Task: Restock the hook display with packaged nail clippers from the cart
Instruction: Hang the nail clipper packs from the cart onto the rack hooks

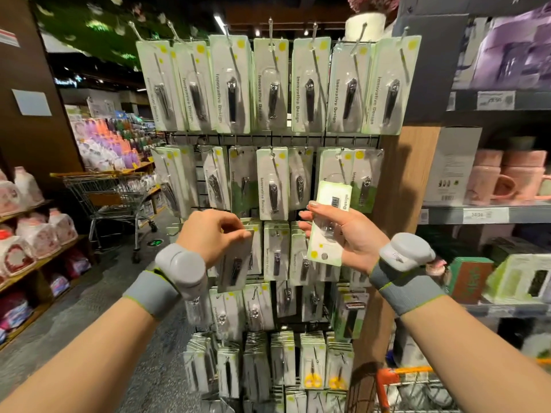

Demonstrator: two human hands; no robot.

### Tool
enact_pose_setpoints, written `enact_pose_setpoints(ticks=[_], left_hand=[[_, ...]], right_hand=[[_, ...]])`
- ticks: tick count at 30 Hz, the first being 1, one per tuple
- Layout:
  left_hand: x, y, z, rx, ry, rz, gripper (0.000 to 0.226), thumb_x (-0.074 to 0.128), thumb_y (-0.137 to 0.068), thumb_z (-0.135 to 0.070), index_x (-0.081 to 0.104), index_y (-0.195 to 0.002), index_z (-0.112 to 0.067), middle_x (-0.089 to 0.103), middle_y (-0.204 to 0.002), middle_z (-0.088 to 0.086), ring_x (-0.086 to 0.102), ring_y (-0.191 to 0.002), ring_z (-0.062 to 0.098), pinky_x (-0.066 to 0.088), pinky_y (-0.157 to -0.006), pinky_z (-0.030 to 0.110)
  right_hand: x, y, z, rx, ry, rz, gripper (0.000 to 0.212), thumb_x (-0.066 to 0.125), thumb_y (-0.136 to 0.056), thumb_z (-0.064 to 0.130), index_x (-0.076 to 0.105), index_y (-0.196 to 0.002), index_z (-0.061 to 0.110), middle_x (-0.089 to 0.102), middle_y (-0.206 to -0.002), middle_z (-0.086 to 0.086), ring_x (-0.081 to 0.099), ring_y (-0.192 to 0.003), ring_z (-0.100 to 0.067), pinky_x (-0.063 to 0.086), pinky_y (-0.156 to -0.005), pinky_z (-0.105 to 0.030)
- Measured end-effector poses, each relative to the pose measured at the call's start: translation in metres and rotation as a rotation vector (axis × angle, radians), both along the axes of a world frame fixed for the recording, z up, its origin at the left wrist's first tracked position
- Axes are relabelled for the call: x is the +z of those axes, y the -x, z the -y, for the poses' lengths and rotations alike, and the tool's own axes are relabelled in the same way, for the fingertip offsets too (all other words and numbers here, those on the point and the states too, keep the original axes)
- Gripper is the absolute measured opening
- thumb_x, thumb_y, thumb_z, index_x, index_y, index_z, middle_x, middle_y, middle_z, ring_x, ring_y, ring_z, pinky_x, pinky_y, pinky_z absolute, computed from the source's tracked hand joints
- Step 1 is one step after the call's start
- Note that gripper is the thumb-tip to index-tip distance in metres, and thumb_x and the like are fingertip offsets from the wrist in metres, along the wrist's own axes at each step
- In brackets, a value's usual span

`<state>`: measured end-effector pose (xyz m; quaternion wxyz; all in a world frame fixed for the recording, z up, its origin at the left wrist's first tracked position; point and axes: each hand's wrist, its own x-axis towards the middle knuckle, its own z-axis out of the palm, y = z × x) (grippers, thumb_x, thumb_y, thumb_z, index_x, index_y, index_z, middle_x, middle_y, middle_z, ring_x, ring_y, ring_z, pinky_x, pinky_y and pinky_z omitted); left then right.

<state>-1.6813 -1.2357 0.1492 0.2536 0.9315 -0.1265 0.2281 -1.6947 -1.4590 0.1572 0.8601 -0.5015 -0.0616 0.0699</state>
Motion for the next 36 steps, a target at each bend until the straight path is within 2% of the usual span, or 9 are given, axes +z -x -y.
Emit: enact_pose_setpoints(ticks=[7,14,22,27,30,36], left_hand=[[-0.011,-0.014,0.010,0.060,-0.077,0.035,0.018,0.069,-0.083,-0.035,0.073,-0.087,-0.017,0.072,-0.089,0.003,0.064,-0.087,0.022,0.049,-0.079,0.030],[-0.016,-0.021,0.012,0.135,-0.106,0.088,0.019,0.066,-0.085,-0.035,0.069,-0.086,-0.017,0.071,-0.087,0.004,0.062,-0.089,0.027,0.046,-0.074,0.030],[-0.017,-0.025,0.012,0.158,-0.118,0.028,0.019,0.066,-0.085,-0.039,0.060,-0.076,-0.022,0.069,-0.088,0.006,0.060,-0.089,0.028,0.043,-0.071,0.028],[-0.015,-0.023,0.009,0.182,-0.165,0.006,0.024,0.064,-0.086,-0.041,0.063,-0.082,-0.017,0.069,-0.090,0.006,0.061,-0.091,0.027,0.040,-0.068,0.027],[-0.016,-0.024,0.015,0.181,-0.128,-0.030,0.022,0.061,-0.088,-0.037,0.065,-0.088,-0.015,0.069,-0.093,0.007,0.059,-0.094,0.028,0.041,-0.073,0.029],[-0.024,-0.033,0.017,0.186,-0.140,-0.105,0.027,0.054,-0.093,-0.035,0.067,-0.096,-0.012,0.069,-0.099,0.010,0.055,-0.103,0.032,0.044,-0.083,0.035]], right_hand=[[-0.002,-0.005,-0.008,0.010,-0.012,-0.014,0.014,0.061,-0.087,0.007,0.060,-0.099,-0.001,0.068,-0.075,-0.013,0.067,-0.060,-0.019,0.055,-0.061,-0.025],[-0.003,-0.007,-0.007,0.000,-0.013,-0.017,0.011,0.061,-0.087,0.006,0.061,-0.096,-0.001,0.069,-0.074,-0.013,0.067,-0.059,-0.020,0.055,-0.060,-0.025],[-0.006,-0.010,-0.008,0.011,0.007,-0.017,0.014,0.061,-0.087,0.007,0.060,-0.099,0.000,0.067,-0.078,-0.014,0.066,-0.063,-0.021,0.055,-0.062,-0.026],[-0.007,-0.011,-0.008,0.009,0.015,-0.010,0.010,0.060,-0.088,0.007,0.060,-0.096,0.001,0.066,-0.080,-0.014,0.065,-0.064,-0.022,0.054,-0.064,-0.027],[-0.007,-0.010,-0.010,0.005,0.010,-0.020,0.007,0.060,-0.088,0.007,0.062,-0.090,0.001,0.068,-0.075,-0.013,0.066,-0.060,-0.021,0.054,-0.060,-0.025],[-0.008,-0.012,-0.016,0.021,0.013,-0.052,0.017,0.058,-0.091,0.018,0.061,-0.089,0.001,0.070,-0.073,-0.012,0.068,-0.060,-0.019,0.056,-0.064,-0.027]])
